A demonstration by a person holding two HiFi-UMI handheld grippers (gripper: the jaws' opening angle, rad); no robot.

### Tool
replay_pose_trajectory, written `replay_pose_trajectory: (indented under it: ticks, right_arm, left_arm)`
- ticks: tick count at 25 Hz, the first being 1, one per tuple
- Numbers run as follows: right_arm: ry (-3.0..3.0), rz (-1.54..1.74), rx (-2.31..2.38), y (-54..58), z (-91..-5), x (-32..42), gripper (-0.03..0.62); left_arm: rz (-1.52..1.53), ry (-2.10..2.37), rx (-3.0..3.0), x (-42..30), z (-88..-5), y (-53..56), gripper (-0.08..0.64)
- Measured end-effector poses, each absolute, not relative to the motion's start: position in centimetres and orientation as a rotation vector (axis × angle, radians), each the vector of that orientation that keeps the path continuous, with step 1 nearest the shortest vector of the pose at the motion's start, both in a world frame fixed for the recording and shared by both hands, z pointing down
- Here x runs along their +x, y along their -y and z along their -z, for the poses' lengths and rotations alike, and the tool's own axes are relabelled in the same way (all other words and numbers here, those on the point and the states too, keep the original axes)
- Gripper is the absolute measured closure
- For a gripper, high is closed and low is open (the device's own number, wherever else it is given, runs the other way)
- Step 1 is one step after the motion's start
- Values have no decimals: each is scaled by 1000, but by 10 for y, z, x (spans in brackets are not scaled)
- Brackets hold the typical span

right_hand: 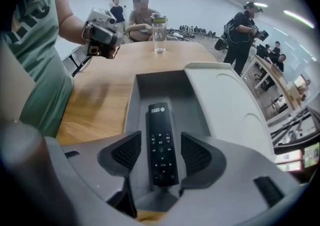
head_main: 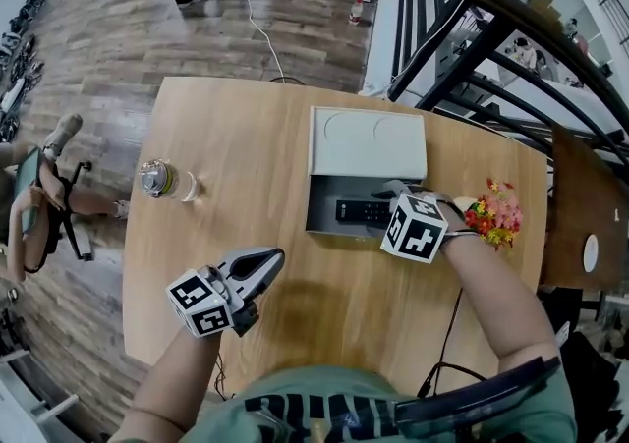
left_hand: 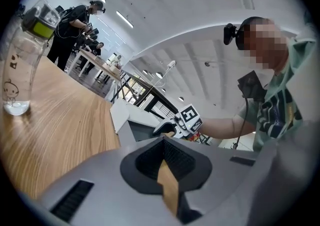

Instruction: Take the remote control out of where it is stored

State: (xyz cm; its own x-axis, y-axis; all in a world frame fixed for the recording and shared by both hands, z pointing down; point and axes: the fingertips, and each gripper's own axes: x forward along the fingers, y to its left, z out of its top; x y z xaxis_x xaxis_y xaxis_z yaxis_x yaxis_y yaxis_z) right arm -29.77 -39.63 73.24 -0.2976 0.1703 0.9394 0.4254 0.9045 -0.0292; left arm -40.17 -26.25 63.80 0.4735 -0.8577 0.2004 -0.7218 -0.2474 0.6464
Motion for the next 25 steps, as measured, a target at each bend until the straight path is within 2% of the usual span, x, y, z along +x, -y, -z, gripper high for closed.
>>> replay_pose_trajectory:
  ticks: [9,19,25]
  right_arm:
    - [1765,315,-459,395,-774,-297,357]
    - [1775,304,-474,399,-774,-301,359]
    - [1791,329,-456,400,-774,-300,397]
  left_arm:
    - [260,1285,2004,-405,-663,266,557]
    - [275,1275,1984,-405,-676,265,557]
    - [274,1276,1982,-400,-676,262,557]
